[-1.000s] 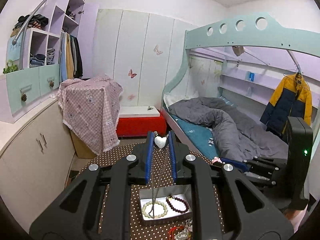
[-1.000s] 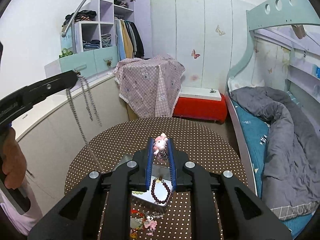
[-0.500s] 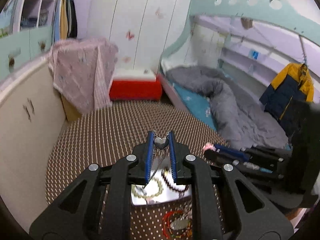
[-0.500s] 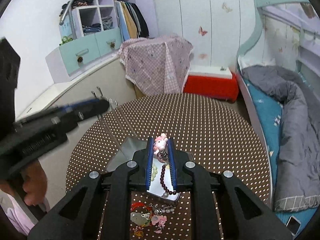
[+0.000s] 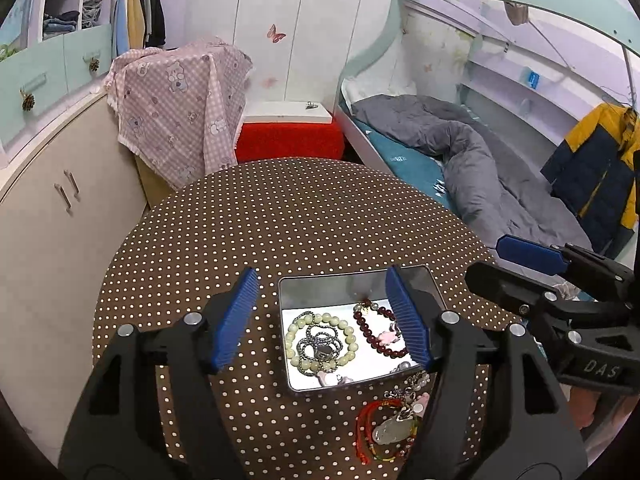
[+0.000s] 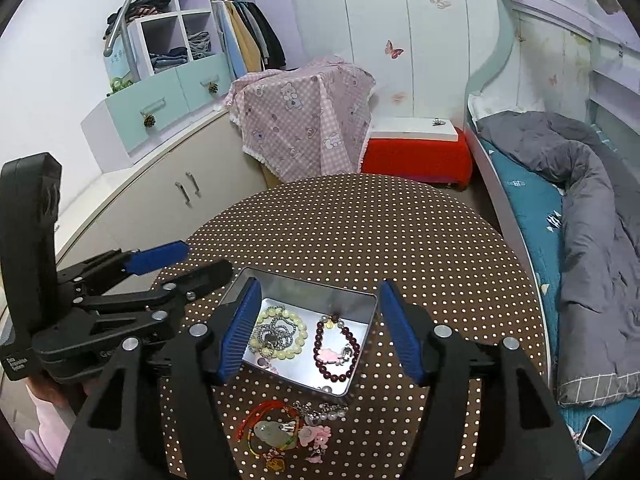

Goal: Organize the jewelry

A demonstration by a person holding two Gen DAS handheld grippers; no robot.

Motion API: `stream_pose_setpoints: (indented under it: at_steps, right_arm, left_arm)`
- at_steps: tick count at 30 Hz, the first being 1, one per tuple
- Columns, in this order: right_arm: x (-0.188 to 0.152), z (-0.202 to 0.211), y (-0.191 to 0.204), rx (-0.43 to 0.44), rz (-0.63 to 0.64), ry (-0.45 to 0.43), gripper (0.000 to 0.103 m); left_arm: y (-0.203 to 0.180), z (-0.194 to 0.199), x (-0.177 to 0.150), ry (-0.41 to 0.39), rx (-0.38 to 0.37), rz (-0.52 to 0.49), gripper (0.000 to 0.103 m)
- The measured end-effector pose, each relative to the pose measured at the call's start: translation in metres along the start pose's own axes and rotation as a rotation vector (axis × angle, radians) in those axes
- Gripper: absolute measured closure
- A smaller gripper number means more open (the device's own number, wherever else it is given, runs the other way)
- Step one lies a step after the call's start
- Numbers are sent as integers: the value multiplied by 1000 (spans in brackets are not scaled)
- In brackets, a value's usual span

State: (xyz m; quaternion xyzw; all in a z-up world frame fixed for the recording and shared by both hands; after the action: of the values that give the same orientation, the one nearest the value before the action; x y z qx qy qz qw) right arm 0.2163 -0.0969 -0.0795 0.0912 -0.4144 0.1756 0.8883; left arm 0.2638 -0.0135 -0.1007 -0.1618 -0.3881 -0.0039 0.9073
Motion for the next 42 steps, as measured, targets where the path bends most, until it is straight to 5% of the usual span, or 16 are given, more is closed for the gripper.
stream_pose_setpoints:
  at_steps: [20,42]
  right_arm:
    - [-15,9,-4,-37,-12,9,36]
    - [-85,-1,-5,-60,-97,131,28]
  left_arm:
    - [0,10,-16,11,-8,-23,37]
    - [-15,7,-113,186,-115,-133,37]
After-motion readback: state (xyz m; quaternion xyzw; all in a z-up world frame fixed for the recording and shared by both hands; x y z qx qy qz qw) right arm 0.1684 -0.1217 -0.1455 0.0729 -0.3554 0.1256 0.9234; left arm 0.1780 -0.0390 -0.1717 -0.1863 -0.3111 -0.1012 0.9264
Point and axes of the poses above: each gripper's, at about its wrist camera, not at the fingertips, and z roughly against the way its jaws point, y to its left, x to its top, the point moved 9 cm from there along -z, roughly the way its jaws point, and after that the axes turned 12 degrees about z, right-handed, at the moved point
